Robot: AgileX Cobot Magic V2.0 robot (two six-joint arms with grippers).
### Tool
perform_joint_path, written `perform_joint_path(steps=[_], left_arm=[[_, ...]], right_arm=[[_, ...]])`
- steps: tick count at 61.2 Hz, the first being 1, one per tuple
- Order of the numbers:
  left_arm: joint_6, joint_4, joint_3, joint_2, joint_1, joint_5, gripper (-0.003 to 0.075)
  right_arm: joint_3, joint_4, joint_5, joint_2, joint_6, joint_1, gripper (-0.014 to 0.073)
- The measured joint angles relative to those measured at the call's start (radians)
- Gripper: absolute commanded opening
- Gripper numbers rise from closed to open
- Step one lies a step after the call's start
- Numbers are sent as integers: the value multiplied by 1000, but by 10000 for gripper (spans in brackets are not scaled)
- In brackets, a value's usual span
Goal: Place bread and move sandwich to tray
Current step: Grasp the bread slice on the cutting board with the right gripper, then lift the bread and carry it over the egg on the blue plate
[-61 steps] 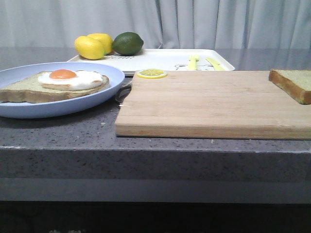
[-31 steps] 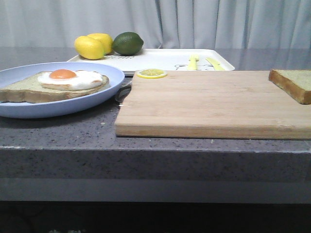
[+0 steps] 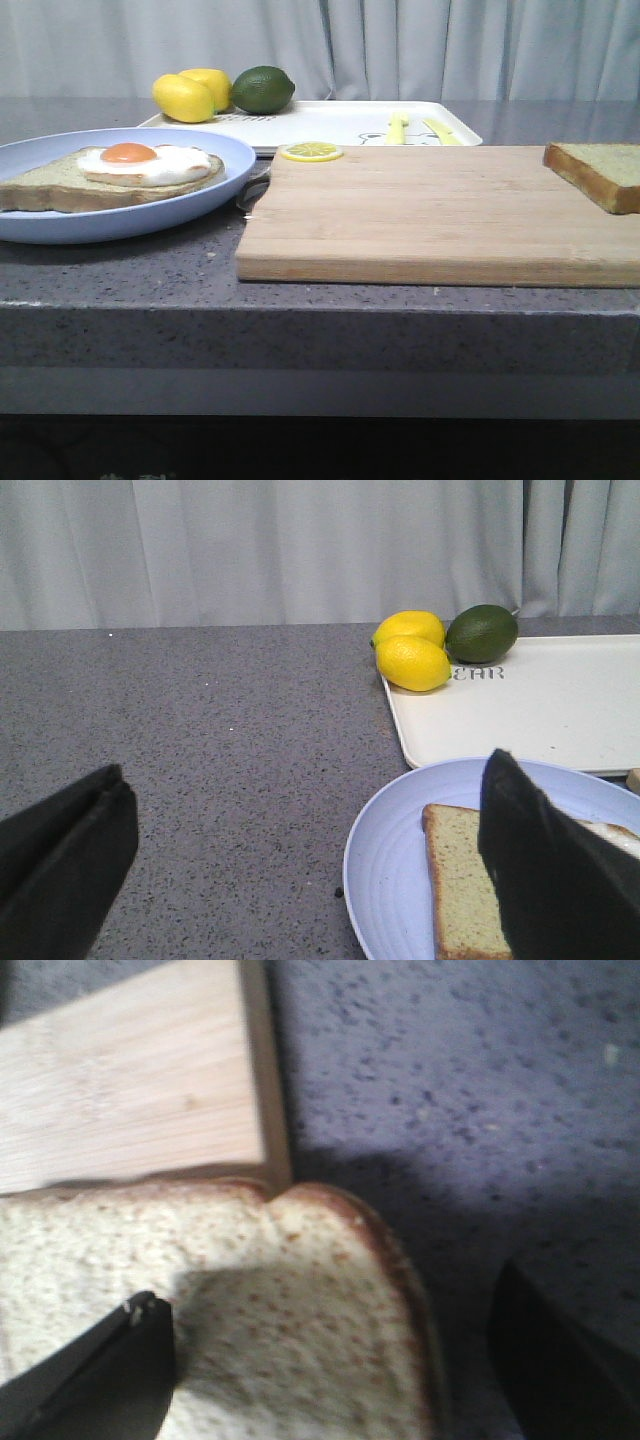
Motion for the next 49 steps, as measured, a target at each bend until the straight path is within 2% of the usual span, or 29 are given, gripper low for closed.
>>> perform_joint_path(steps=[5,12,16,35,43,49], left_arm=[[0,0,0,0,0,0,673],[0,0,0,0,0,0,673],[0,0,0,0,0,0,673],[0,0,0,0,0,0,672],[0,-7,0,0,0,0,672],[0,-7,0,0,0,0,672]], right_arm=[[0,14,17,2,-7,0,391],[0,19,20,2,-9,0,47],[-1,32,24,-5,-9,0,-74],[-25,55,54,-133,-9,0,-59],[-39,212,79,-206,-7,6,-59],[-41,347,85,-224,-7,58,-59]])
